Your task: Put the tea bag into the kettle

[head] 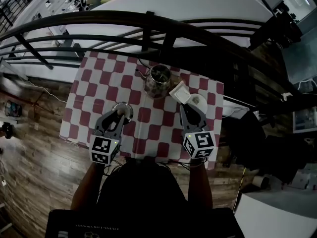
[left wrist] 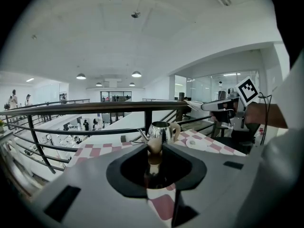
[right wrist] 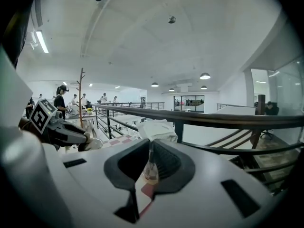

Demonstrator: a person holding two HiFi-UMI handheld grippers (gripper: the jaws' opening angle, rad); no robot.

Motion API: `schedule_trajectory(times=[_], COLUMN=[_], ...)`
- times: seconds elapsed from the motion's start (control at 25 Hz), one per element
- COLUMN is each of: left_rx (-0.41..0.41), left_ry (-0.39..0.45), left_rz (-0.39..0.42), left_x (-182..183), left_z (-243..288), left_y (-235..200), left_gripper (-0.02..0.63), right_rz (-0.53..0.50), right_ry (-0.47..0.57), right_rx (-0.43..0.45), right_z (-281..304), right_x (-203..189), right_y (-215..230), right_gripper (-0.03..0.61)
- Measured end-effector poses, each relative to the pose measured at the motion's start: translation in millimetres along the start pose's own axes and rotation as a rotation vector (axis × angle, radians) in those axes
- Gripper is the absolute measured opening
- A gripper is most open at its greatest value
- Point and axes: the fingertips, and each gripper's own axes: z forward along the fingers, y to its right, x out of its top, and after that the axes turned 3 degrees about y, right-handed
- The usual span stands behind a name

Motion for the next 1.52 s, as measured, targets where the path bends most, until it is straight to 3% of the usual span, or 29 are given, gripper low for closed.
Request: schedule_trajectory(times=[0.56, 1.52], left_rx=[0.031, 0.066], left_ry=[-0.006, -0.047], left_rz=[-0.025, -0.062], left_x=[-5, -15], left_z=[-7, 21], left_y=[-8, -33], left_gripper=[0.099, 0.098], right_rz=[-0.047, -0.022], right_ry=[0.027, -0.033], right_rx=[0.049, 0.106], right_z=[51, 120], right_x=[24, 5], right_y=[4, 12], right_gripper=[0.038, 0.038])
